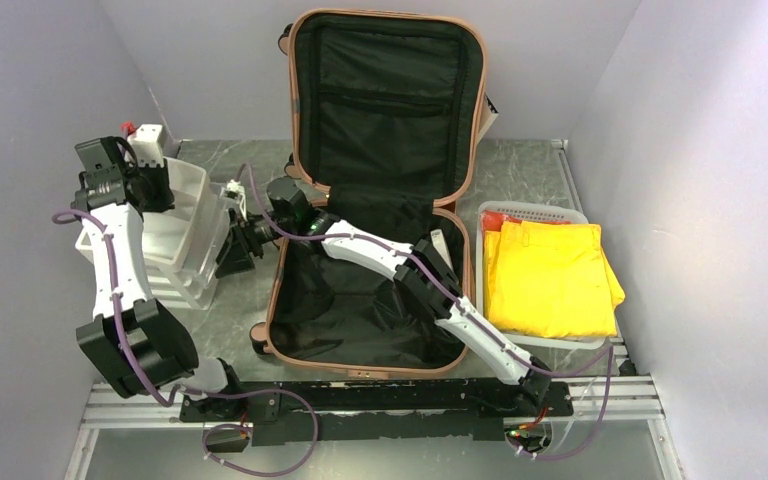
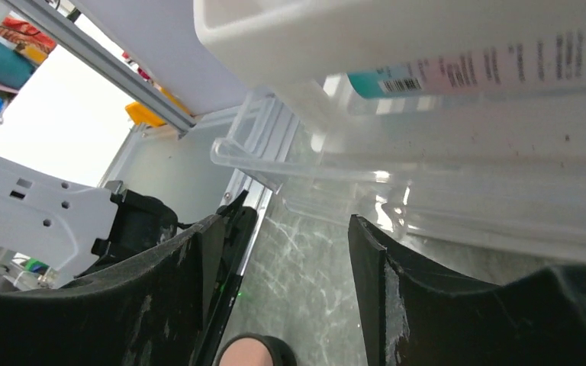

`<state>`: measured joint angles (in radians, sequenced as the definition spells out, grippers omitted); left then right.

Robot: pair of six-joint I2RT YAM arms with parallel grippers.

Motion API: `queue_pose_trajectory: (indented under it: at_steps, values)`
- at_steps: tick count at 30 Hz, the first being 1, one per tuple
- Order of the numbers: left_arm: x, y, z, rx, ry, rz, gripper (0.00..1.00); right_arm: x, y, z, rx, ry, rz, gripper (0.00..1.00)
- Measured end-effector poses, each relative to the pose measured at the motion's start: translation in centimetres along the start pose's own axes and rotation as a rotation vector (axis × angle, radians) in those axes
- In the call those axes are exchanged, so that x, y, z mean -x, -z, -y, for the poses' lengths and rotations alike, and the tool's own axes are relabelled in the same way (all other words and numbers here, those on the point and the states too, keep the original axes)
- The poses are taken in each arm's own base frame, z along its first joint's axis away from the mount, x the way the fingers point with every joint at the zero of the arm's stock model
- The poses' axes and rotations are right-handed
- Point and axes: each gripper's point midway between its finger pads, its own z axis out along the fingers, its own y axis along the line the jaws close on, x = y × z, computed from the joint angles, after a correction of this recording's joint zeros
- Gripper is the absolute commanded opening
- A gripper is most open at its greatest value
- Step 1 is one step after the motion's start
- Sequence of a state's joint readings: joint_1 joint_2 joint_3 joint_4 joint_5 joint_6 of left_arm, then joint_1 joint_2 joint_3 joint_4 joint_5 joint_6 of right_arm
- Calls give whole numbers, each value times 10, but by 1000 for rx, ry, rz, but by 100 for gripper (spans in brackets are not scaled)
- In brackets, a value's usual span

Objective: Open, take out, and arrange the luggage
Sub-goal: Close the drawer of the storage box.

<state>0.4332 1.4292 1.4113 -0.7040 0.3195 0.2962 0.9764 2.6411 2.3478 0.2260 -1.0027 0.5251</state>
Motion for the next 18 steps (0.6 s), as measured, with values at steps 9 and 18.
queue_pose_trajectory:
  at_steps: [9, 18]
  values:
    - [-12, 14, 15, -25, 29, 2, 5, 11, -15, -8, -15, 77, 19, 67]
    - [-17, 18, 22, -55, 37, -1, 5, 15, -25, -9, -23, 158, 22, 69]
